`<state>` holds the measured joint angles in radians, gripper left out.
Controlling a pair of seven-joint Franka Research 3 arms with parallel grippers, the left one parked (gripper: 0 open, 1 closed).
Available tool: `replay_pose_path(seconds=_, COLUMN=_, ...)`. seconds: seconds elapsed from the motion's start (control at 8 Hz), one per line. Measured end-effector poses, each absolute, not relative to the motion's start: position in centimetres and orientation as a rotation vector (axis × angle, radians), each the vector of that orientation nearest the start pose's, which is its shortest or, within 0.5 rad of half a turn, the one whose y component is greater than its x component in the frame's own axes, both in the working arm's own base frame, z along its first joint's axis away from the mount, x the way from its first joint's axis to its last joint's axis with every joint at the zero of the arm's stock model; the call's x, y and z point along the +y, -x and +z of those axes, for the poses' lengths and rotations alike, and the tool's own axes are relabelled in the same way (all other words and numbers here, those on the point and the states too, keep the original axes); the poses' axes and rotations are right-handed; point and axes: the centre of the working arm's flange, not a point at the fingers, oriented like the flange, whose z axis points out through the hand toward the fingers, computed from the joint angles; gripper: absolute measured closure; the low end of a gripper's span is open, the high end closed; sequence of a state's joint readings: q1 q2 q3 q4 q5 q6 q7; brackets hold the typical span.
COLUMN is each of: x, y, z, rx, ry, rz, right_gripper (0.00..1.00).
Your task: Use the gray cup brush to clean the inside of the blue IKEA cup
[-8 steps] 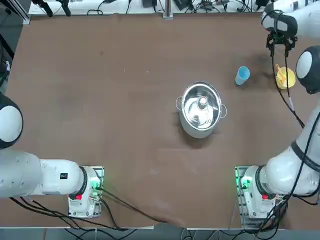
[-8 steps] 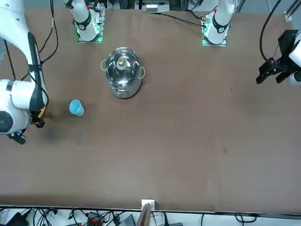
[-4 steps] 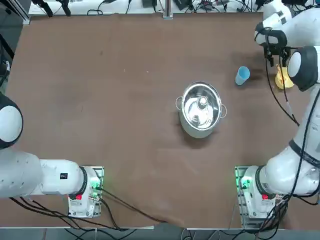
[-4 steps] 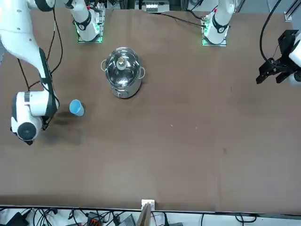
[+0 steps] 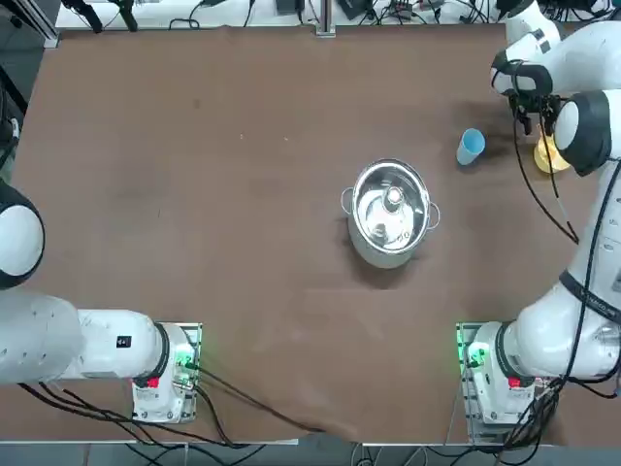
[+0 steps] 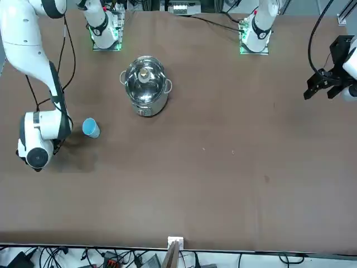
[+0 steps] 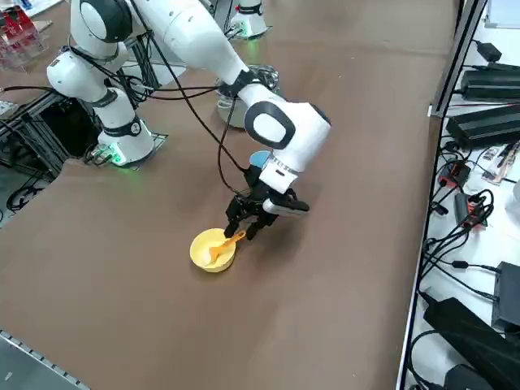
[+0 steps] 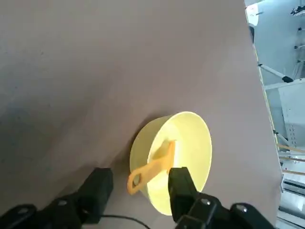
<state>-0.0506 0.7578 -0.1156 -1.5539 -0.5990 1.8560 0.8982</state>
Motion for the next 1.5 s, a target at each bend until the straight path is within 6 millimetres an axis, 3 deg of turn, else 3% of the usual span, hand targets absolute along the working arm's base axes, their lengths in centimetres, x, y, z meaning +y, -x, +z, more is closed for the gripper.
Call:
replay_pose_path(seconds=0.25, x=-14.45, y=-64.53, z=18.75, rx=-0.89, ry=-2.225, rz=-0.23, right_gripper=0.32)
replay_pose_path(seconds=1.25, x=-14.76, y=-64.42, z=18.48, rx=-0.91, ry=-2.197, rz=-0.245, right_gripper=0.64)
replay_pose_path(seconds=1.38, x=-14.8, y=-64.35, z=18.52, rx=-0.911, ry=-2.191, rz=-0.252, right_gripper=0.69)
replay_pose_path(seconds=1.5, x=-14.85, y=-64.4, z=18.68, rx=-0.914, ry=-2.187, rz=-0.253, right_gripper=0.81)
